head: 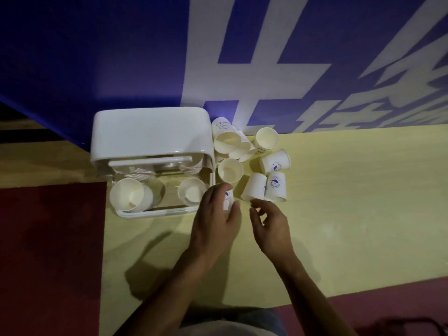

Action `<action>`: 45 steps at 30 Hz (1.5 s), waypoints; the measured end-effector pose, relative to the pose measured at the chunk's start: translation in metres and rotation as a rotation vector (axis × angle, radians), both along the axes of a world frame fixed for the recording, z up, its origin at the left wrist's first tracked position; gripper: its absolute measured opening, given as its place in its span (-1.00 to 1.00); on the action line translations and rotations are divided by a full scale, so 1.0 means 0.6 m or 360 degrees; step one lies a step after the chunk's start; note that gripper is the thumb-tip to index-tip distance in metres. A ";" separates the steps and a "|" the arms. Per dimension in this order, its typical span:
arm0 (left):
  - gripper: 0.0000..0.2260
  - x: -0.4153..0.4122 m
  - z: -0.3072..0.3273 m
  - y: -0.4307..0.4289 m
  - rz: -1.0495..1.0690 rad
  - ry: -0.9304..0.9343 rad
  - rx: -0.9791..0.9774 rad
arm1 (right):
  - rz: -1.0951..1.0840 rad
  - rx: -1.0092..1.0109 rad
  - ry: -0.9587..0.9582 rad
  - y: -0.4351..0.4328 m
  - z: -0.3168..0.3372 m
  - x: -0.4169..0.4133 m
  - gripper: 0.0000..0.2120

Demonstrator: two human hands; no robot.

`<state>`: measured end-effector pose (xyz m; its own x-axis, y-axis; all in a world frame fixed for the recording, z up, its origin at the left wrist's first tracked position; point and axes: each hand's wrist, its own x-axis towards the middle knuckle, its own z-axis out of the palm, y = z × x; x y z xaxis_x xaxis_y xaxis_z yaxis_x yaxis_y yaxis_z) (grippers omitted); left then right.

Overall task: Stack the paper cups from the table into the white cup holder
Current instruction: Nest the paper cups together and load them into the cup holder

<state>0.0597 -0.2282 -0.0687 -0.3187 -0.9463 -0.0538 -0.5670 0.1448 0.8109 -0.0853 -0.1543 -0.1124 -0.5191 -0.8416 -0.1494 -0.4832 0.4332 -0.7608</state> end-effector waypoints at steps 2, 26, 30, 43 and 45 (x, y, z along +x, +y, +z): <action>-0.60 -0.065 -0.008 0.000 -0.0226 -0.0172 -0.0040 | -0.0079 0.0054 -0.0010 0.031 0.002 -0.037 -0.84; -0.49 -0.370 -0.139 0.043 -0.0478 -0.1355 -0.0131 | 0.0048 0.0216 -0.0197 0.119 -0.012 -0.394 -0.84; -0.42 -0.352 -0.115 0.040 -0.0335 -0.0996 0.0014 | 0.0147 0.0183 -0.0164 0.024 -0.013 -0.420 -0.78; -0.42 -0.254 -0.032 0.042 0.0312 -0.0335 0.0263 | 0.1041 0.0447 0.0053 -0.200 -0.116 -0.390 -0.10; -0.42 -0.251 -0.035 0.039 0.0304 -0.0349 0.0216 | 0.0994 0.0378 0.0056 -0.196 -0.120 -0.391 -0.25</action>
